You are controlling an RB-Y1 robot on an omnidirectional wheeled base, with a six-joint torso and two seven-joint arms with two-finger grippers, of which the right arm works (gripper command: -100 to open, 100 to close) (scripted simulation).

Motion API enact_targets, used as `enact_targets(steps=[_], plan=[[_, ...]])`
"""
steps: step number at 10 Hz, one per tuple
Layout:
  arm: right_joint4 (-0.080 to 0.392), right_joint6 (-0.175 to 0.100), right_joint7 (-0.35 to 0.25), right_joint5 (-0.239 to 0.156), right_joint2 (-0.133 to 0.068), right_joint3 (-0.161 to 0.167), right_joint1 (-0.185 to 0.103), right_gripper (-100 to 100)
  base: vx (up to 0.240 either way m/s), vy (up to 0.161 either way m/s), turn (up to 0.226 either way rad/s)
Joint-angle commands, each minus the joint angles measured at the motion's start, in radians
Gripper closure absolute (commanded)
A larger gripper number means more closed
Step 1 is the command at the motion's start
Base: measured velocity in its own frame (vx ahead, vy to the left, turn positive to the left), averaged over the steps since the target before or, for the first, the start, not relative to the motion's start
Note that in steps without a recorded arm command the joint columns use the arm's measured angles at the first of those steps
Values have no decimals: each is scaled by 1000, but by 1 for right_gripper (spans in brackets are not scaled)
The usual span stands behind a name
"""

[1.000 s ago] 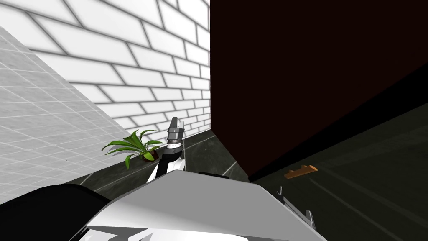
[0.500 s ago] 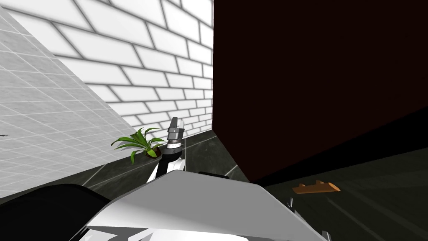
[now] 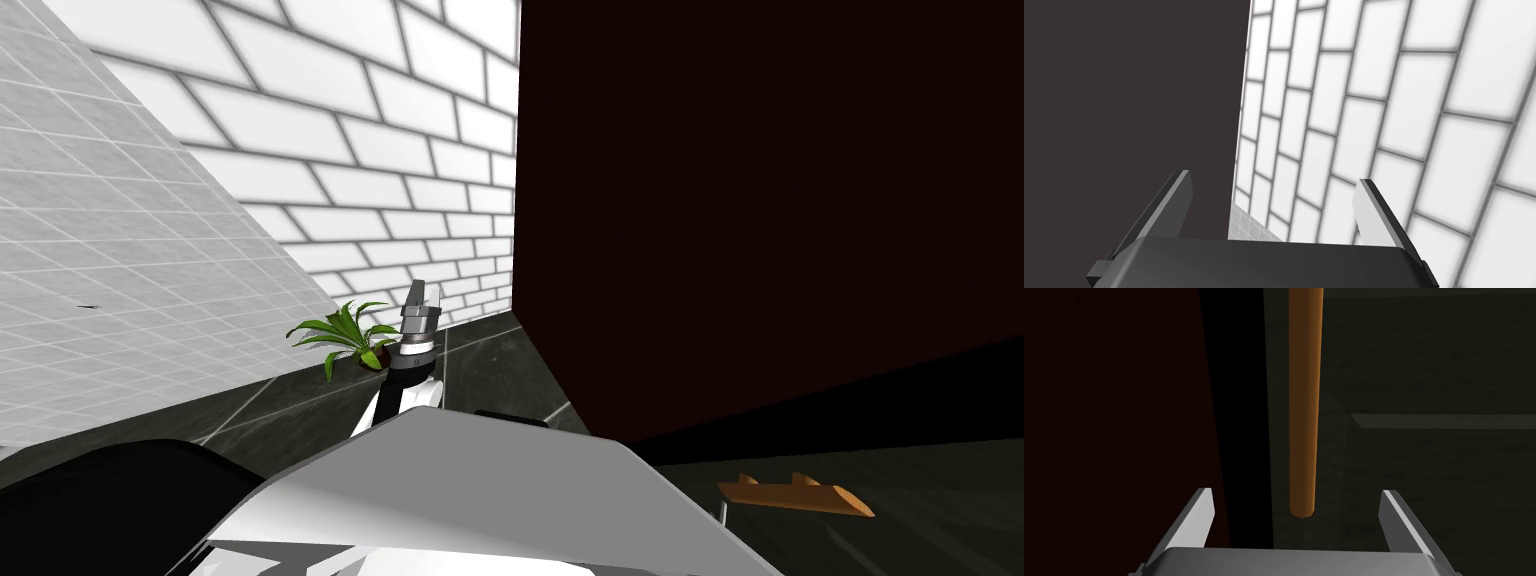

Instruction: Pull the door open

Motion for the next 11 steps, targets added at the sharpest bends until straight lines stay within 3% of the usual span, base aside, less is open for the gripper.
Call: enact_targets(steps=[1,6,11], plan=[[13,24,-4,21,8,-40,-18,-100,47,-68,67],[48,89,-14,79,30,-149,-66,-100,61,-82,78],[83,152,-24,136,51,-256,-113,-100,-22,-93,60]])
